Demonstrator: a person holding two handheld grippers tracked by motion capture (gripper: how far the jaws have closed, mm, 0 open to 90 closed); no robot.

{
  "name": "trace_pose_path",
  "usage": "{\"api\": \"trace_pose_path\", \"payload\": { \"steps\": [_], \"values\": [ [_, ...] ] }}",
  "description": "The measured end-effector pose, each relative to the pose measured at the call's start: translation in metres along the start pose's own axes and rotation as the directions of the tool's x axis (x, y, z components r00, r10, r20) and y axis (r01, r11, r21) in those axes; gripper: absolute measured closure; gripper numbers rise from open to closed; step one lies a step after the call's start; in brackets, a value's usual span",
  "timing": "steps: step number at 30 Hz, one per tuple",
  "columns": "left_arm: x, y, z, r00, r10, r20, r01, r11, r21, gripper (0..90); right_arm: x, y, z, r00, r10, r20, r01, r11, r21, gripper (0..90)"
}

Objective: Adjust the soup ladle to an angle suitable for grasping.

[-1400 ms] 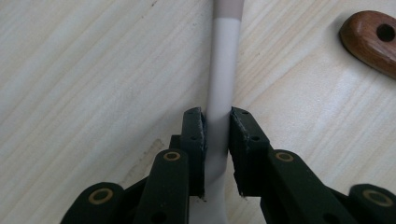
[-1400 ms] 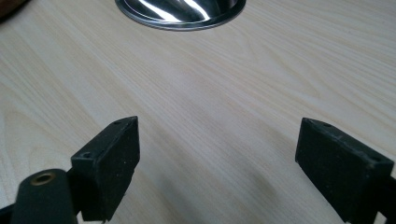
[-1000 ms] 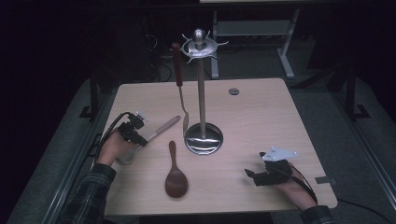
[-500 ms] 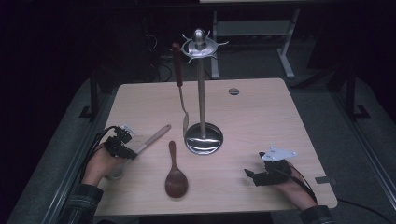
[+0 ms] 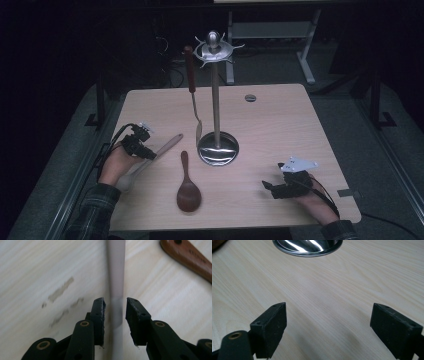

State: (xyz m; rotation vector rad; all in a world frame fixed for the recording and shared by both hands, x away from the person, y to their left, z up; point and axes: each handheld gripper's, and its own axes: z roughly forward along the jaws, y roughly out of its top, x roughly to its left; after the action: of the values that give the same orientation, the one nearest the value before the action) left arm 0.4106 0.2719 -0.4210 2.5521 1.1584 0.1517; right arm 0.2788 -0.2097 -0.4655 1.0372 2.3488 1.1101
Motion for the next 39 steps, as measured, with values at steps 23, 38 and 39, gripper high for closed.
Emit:
{"api": "trace_pose_path", "payload": {
  "steps": [23,38,39],
  "values": [
    [-0.002,0.013,0.02,0.9999,0.003,-0.017,-0.002,0.9982,0.06,75.2,0.0,0.0,-0.001,1.0,-0.003,-0.001,0.003,1.0,-0.002,13.6],
    [0.001,0.006,-0.02,0.9994,-0.012,-0.032,0.008,0.9906,-0.137,75.3,0.0,0.0,0.0,1.0,-0.004,-0.002,0.004,1.0,-0.002,13.6],
    [0.001,0.005,-0.024,0.9994,-0.011,-0.032,0.006,0.9874,-0.158,75.4,0.0,0.0,0.0,1.0,-0.002,-0.002,0.002,1.0,-0.001,13.6]
  ]
}}
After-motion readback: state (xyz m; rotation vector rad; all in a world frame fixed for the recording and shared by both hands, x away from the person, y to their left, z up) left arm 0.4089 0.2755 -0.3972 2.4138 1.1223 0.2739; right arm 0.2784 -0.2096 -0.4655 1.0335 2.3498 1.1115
